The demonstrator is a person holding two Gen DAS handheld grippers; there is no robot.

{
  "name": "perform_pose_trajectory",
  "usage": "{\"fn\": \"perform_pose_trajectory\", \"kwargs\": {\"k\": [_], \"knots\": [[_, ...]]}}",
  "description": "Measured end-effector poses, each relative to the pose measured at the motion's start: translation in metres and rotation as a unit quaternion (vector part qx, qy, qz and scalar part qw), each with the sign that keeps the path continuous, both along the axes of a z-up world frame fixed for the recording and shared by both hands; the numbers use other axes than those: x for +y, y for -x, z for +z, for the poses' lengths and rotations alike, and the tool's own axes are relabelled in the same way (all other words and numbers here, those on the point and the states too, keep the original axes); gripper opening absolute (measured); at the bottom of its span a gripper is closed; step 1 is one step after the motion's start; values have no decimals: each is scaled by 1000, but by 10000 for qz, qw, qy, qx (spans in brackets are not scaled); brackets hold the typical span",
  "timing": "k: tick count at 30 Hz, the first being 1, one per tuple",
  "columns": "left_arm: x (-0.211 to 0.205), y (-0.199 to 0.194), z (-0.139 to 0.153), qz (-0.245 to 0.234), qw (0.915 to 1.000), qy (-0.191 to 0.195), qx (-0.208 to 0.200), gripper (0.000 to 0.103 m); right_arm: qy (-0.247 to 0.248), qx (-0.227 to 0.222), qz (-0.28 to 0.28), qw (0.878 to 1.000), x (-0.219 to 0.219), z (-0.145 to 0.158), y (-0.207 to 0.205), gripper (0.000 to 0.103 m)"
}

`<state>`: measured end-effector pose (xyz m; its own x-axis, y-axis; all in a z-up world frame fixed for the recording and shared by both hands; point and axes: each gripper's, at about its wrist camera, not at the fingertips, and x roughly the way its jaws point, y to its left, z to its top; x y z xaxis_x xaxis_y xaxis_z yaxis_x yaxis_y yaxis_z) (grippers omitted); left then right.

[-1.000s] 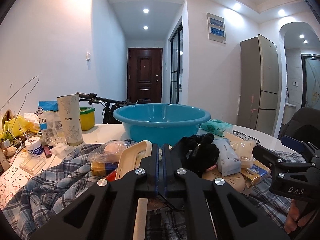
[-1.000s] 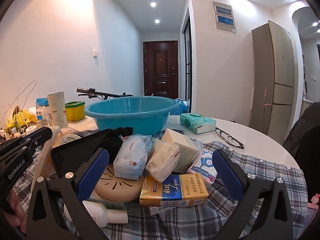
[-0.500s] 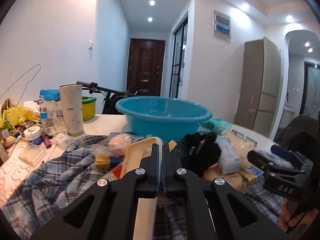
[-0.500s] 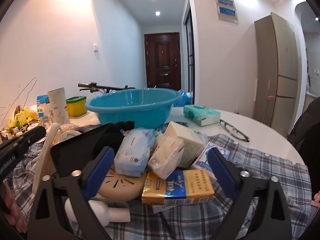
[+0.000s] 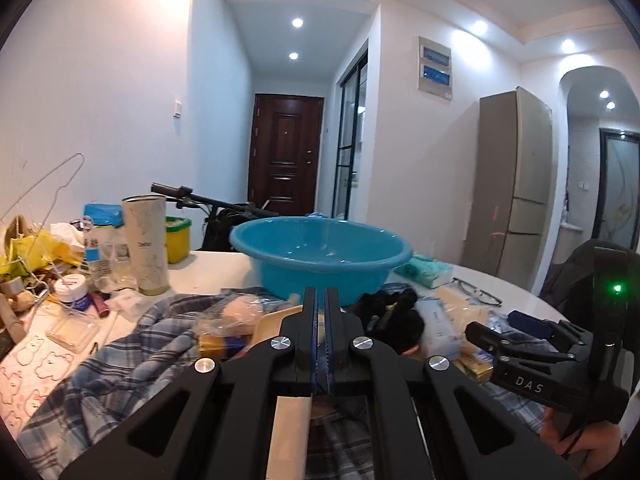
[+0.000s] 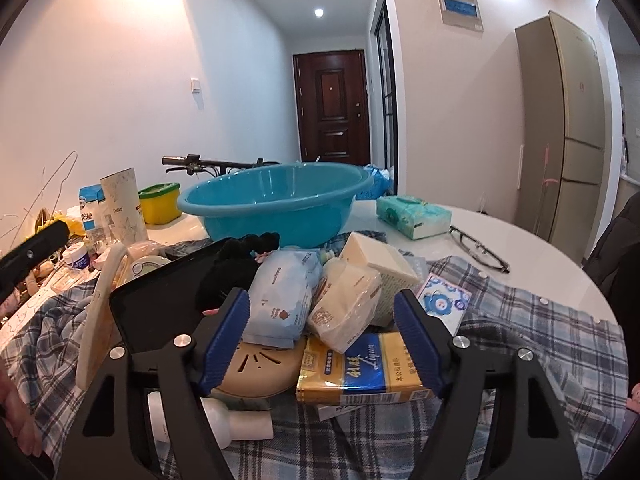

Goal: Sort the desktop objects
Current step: 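Lift the beige phone case with the left gripper while the right gripper grasps a tissue pack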

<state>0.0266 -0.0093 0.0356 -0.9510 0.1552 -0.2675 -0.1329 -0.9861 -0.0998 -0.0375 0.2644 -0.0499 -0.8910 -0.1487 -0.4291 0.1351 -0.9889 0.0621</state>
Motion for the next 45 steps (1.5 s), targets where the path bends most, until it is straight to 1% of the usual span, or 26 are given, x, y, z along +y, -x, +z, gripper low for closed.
{"fn": "perform_pose_trajectory", "kwargs": {"k": [2,4,6,8,9,10,11,14,15,17,18,19,21,23,26,29,30,31,32,34,36,40,43,45], "knots": [[-3,6,-4,-54,9996,-7,-294,4,-41,2,11,10000,-1,-1,-1,74],[-7,14,-12,-228,9974,-181,-664,4,-82,-1,-11,10000,-2,-2,-1,74],[-10,19,-20,-197,9964,-295,-775,5,-65,-13,-12,10000,-2,-2,-1,74],[-8,25,-26,-30,9951,-199,-964,19,-46,2,-20,10000,-2,-1,-2,74],[-5,30,-29,-67,9941,-107,-1081,46,-56,10,-24,10000,-1,-1,-3,74],[-3,33,-32,-98,9934,-54,-1140,68,-74,20,-30,10000,-2,0,-3,74],[-2,33,-34,-98,9934,-43,-1143,70,-97,37,-44,9999,-1,1,-4,74],[-3,30,-34,-90,9950,-145,-987,70,-173,83,-110,9998,-1,2,-5,74],[-2,31,-33,-104,9951,-113,-981,68,-185,78,-140,9997,0,1,-4,74],[3,35,-34,-60,9942,132,-1069,39,-145,38,-146,9998,2,1,-2,74],[5,39,-36,-45,9925,248,-1193,10,-114,11,-133,9998,3,1,-1,74],[5,41,-37,-144,9917,231,-1255,7,-94,-2,-126,9999,3,1,-1,74],[6,38,-36,-277,9922,282,-1181,7,-101,12,-138,9999,4,1,-2,74],[7,32,-33,-224,9936,351,-1050,6,-128,32,-154,9998,4,0,-3,74],[8,27,-27,-264,9948,298,-938,6,-99,24,-169,9998,5,0,-3,74],[5,23,-20,-343,9961,145,-803,6,-68,5,-157,9999,6,0,-3,74],[5,19,-17,-377,9968,92,-706,6,-78,7,-167,9998,6,-1,-4,74],[4,12,-11,-430,9977,6,-514,6,-85,10,-175,9998,6,-1,-4,74],[4,6,-7,-450,9984,-1,-348,6,-84,9,-187,9998,6,-1,-4,74],[8,-4,1,-398,9991,136,-41,6,-61,7,-200,9998,8,-2,-4,74],[12,-9,7,-315,9991,270,129,6,-28,-13,-189,9998,9,-2,-2,74],[11,-6,9,-298,9993,215,83,6,0,-41,-178,9998,9,-2,-1,74],[12,-3,4,-162,9993,343,75,6,-30,11,-156,9999,8,0,-4,74],[12,-2,2,-142,9993,356,45,6,-74,21,-178,9998,7,1,-4,74]]}}
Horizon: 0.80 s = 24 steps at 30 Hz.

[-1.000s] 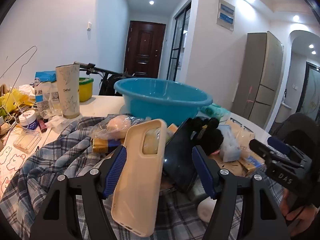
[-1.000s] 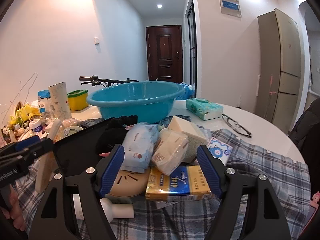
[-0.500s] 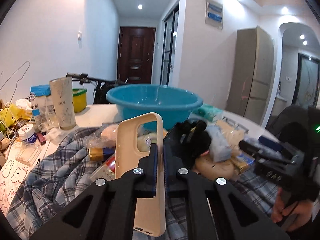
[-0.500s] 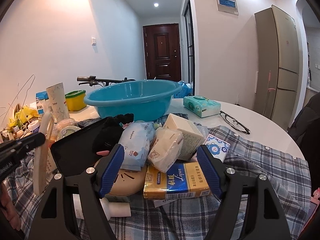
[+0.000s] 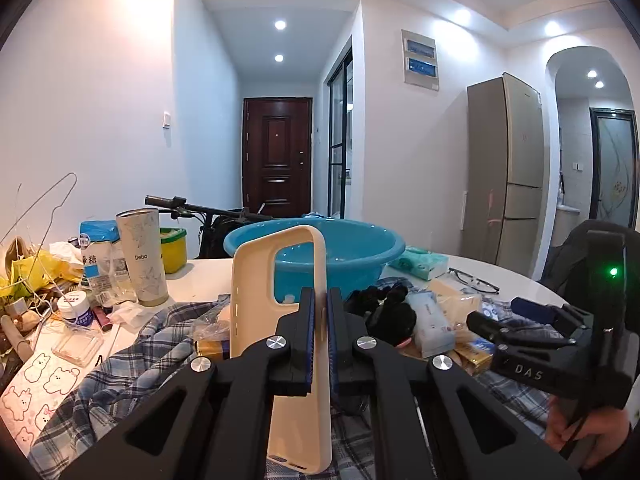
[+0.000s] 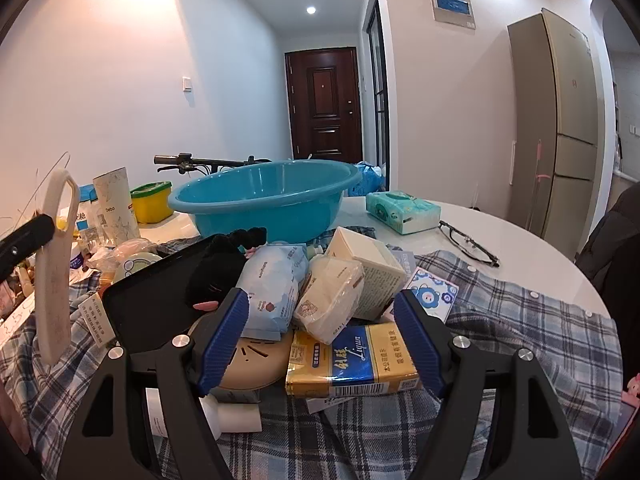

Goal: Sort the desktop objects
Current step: 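Lift the beige phone case with the left gripper while the right gripper grasps a tissue pack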

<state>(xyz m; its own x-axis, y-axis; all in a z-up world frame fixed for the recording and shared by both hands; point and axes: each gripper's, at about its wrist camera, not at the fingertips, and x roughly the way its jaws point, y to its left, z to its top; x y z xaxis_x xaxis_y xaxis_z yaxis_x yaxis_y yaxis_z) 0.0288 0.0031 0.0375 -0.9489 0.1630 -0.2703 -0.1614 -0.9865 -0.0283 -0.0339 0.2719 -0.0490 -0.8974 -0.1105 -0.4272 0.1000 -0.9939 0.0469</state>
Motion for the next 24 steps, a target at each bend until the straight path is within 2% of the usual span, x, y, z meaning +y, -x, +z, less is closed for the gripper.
{"fn": "perform_pose_trajectory", "kwargs": {"k": [6,11,15,20,21,23,24], "knots": [[-2,5,-5,41,9999,-57,-117,6,128,-207,25,9997,3,-3,8,74],[-4,12,-9,66,9996,-162,-223,6,43,-471,116,9988,0,-9,21,74],[-4,15,-11,60,9993,-230,-276,6,26,-624,-48,9980,2,-13,31,74],[-1,15,-13,43,9995,-127,-288,6,327,-815,-49,9961,11,-19,39,74],[-1,15,-13,31,9994,-152,-298,6,383,-849,-21,9956,12,-21,40,69],[-2,16,-13,3,9993,-198,-326,6,504,-881,139,9947,12,-22,41,50],[-2,17,-13,-7,9992,-208,-332,6,573,-908,216,9940,12,-23,42,30]]}}
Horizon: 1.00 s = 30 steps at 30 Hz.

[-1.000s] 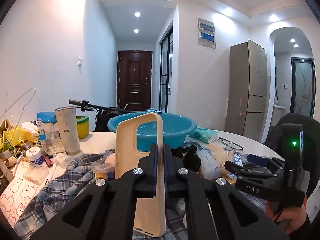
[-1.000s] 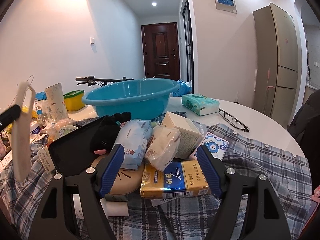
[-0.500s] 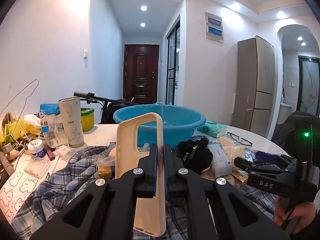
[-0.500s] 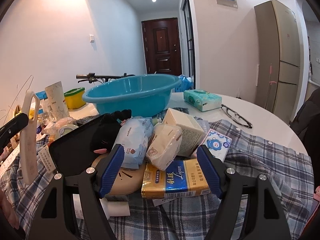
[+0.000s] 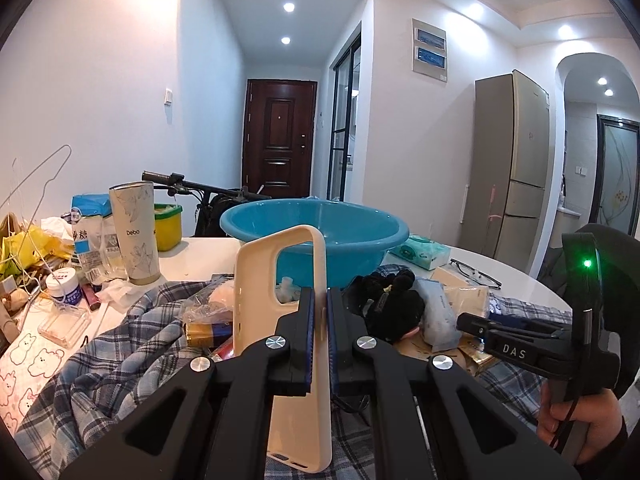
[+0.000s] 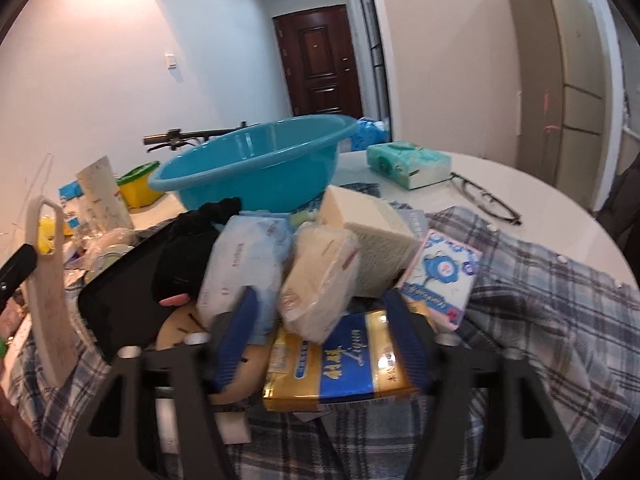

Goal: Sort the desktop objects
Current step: 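Lift the beige phone case with the left gripper while the right gripper grasps a tissue pack, then carry the phone case and tissue pack up over the turquoise basin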

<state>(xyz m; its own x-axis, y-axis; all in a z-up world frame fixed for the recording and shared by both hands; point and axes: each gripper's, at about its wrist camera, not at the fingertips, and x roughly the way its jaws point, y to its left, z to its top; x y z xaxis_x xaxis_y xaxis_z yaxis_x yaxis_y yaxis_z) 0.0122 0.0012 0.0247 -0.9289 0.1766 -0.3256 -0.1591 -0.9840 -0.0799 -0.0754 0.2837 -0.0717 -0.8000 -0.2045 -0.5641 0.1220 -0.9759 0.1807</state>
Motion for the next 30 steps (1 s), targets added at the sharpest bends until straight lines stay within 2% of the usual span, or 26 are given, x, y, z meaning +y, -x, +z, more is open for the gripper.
{"fn": "perform_pose_trajectory", "kwargs": {"k": [1,6,20,30], "knots": [[1,0,0,-5,10000,6,4,6,75,7,37,10000,0,0,0,23],[3,-2,2,-18,9999,104,84,7,120,324,-3,9994,1,8,-13,17],[6,-2,1,-51,9998,183,42,7,-11,627,-100,9980,-1,25,-26,17],[7,-5,25,-86,9996,88,263,7,-11,1034,164,9945,-10,59,-36,17]]}}
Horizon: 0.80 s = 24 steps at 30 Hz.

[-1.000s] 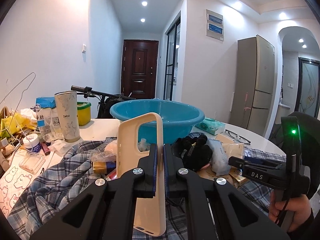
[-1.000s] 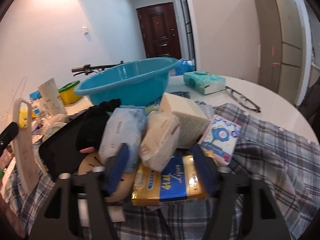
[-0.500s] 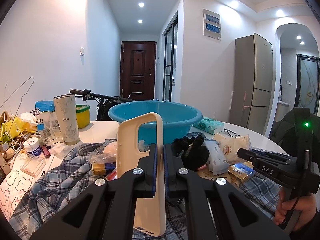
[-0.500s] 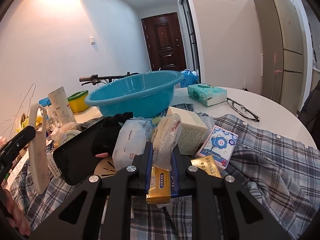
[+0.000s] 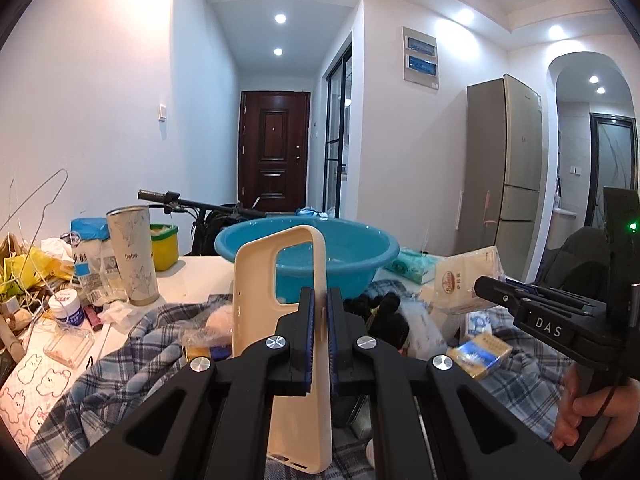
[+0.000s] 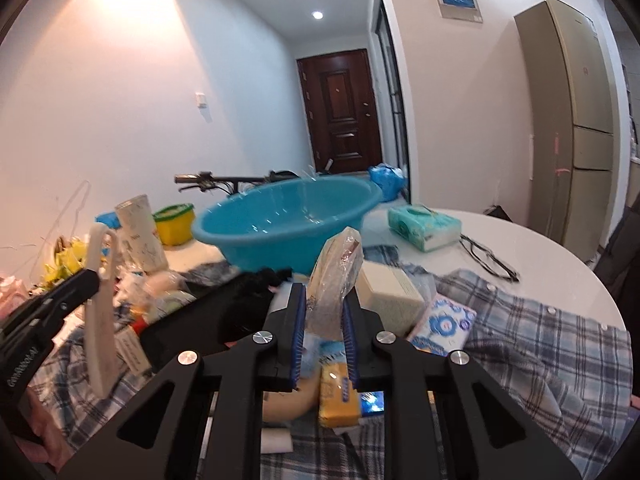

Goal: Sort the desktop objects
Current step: 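Carry the phone case and tissue pack up over the turquoise basin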

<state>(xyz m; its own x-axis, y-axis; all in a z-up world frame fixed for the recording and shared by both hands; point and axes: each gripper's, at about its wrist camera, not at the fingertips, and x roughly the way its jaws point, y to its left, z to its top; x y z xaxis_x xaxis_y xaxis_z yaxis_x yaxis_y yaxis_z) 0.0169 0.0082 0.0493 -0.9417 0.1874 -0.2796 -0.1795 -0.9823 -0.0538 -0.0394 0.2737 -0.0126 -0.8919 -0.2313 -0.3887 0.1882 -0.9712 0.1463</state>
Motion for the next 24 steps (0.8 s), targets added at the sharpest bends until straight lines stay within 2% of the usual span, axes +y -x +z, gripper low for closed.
{"fn": "perform_pose_trajectory", "kwargs": {"k": [9,17,24], "knots": [[5,-2,44,42,9984,223,521,7,-23,471,19,9989,-5,44,-6,17],[3,-3,99,170,9916,436,1204,7,-363,1194,36,9922,-13,97,-14,17],[5,9,138,152,9855,465,1624,7,-368,1679,-65,9851,-16,143,-7,17]]}}
